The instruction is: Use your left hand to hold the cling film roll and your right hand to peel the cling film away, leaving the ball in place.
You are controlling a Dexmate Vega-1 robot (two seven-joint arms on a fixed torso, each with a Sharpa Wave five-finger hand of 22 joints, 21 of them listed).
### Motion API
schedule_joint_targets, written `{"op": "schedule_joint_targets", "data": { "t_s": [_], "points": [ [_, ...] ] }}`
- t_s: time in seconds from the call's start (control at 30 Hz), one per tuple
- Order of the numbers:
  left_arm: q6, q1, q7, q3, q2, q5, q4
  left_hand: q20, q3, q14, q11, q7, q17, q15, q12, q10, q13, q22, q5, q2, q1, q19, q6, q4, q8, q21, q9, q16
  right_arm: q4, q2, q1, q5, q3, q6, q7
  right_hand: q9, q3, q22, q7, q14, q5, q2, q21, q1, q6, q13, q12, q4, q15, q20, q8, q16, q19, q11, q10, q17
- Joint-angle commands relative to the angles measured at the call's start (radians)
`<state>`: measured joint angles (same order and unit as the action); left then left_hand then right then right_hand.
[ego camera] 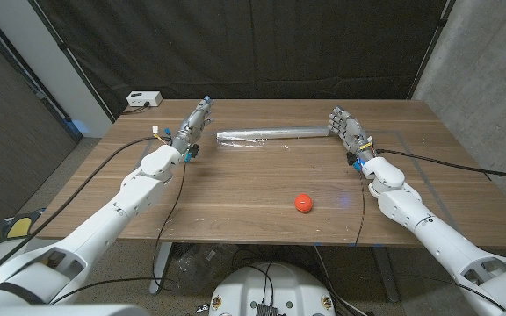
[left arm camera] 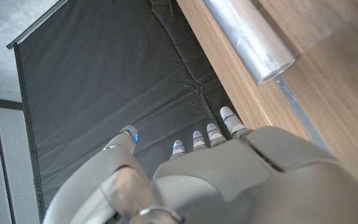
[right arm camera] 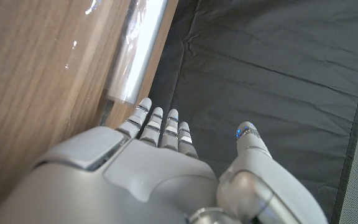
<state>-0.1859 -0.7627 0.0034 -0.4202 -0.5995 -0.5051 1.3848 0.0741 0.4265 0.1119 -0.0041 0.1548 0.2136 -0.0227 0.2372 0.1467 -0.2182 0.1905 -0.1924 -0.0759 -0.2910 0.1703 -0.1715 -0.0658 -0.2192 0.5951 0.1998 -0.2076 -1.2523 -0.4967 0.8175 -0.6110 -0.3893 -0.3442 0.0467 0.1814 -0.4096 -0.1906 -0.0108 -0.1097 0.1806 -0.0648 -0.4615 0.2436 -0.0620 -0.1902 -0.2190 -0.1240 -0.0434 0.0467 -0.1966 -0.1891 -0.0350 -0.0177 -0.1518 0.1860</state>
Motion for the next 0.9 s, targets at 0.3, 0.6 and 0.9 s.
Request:
{"op": "schedule_joint_targets", "data": {
  "t_s": [0.3,0.6,0.9],
  "points": [
    [0.121,0.079,-0.006,-0.042,-0.071,0.104,0.077,0.028,0.019,-0.066,-0.004,-0.030,-0.002,0.002,0.024,-0.074,0.005,0.002,0.012,-0.020,-0.034,-0.013,0.086,0.016,-0.030,0.015,-0.003,-0.028,-0.006,0.001,0.001,0.017,-0.020,-0.003,0.017,0.001,0.001,0.000,0.000,-0.025,0.001,-0.018,0.009,0.010,-0.053,-0.001,-0.020,-0.002,-0.003,0.013,-0.014,-0.009,-0.007,-0.010,-0.052,-0.004],
    [0.199,0.127,-0.010,-0.067,-0.102,0.167,0.129,0.036,0.031,-0.103,-0.005,-0.048,-0.005,0.009,0.038,-0.129,0.007,0.000,0.015,-0.029,-0.054,-0.038,0.147,0.028,-0.043,0.019,-0.004,-0.035,-0.013,0.000,0.011,0.021,-0.023,-0.015,0.021,0.001,-0.003,-0.001,0.002,-0.043,0.003,-0.025,0.010,0.014,-0.082,0.000,-0.028,-0.004,-0.007,0.019,-0.020,-0.012,-0.015,-0.013,-0.077,-0.005],
    [0.283,0.171,-0.038,-0.094,-0.142,0.228,0.187,0.040,0.060,-0.198,-0.008,-0.086,-0.010,0.027,0.071,-0.276,0.011,-0.001,0.016,-0.040,-0.102,-0.093,0.330,0.058,-0.082,0.025,-0.006,-0.053,-0.011,0.000,0.013,0.024,-0.024,-0.026,0.028,0.001,-0.005,-0.002,0.006,-0.064,0.004,-0.028,0.010,0.013,-0.106,0.000,-0.034,-0.003,-0.008,0.027,-0.023,-0.016,-0.024,-0.016,-0.101,-0.004]
  ]
}}
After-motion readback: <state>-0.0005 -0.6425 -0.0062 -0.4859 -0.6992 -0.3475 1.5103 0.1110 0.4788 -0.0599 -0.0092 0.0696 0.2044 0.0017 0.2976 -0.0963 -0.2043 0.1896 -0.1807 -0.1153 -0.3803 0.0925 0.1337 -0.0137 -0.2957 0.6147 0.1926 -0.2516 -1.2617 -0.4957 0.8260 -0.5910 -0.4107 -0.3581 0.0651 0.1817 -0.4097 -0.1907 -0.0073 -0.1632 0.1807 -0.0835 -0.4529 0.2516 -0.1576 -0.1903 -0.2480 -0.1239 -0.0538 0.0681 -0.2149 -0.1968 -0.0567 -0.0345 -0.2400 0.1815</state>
